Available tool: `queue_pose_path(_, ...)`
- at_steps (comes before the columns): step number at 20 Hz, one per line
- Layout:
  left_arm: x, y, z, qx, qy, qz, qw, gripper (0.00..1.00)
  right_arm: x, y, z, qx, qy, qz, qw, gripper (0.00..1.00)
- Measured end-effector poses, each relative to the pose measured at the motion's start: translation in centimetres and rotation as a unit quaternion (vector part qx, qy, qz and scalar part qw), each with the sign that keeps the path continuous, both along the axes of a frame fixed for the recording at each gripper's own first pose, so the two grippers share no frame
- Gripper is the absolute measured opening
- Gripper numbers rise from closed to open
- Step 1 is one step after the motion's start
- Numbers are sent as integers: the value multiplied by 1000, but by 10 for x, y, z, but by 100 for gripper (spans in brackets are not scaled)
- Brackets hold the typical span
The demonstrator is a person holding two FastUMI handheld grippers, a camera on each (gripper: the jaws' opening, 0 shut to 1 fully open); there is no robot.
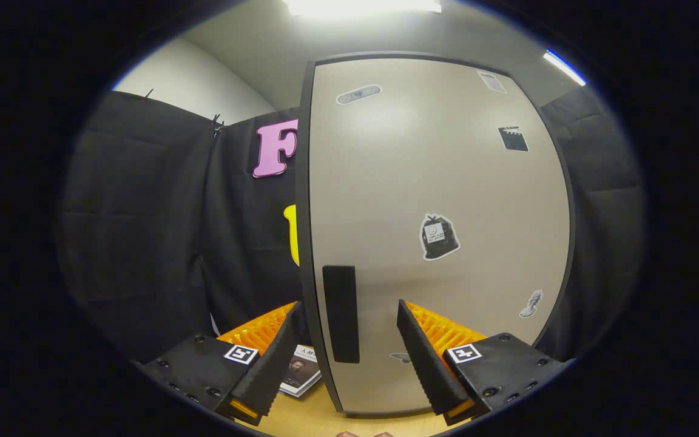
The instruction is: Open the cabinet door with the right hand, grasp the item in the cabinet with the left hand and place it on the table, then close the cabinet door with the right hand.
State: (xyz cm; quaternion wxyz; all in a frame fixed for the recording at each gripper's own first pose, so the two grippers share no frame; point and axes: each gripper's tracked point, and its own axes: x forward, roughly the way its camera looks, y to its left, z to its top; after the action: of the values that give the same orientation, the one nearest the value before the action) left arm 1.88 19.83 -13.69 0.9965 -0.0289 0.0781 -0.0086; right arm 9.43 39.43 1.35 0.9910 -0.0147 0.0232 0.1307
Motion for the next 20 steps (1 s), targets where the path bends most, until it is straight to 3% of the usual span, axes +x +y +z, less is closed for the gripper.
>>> queue_pose_path(4, 3, 14, -9, -13, 10, 15, 1000, 93, 24, 8, -19, -33, 12, -22, 999, 94)
queue_pose_path(5, 4, 17, -10, -15, 11, 18, 1000, 93, 27, 9, -22, -36, 19, -25, 999, 97)
queue_pose_path(9, 9, 31, -7, -25, 8, 21, 999, 93, 39, 10, -28, -38, 21, -42, 998, 74)
queue_pose_path(12, 16, 32, -8, -26, 8, 21, 999, 93, 43, 15, -28, -44, 22, -47, 998, 48)
queue_pose_path(14, 17, 30, -10, -22, 10, 19, 1000, 93, 43, 15, -28, -38, 33, -55, 997, 40)
queue_pose_path(19, 19, 32, 0, -7, 4, 19, 1000, 93, 45, 14, -26, -24, 30, -60, 997, 35)
queue_pose_path(20, 18, 32, 2, -7, 2, 20, 1000, 93, 45, 15, -27, -30, 33, -56, 997, 28)
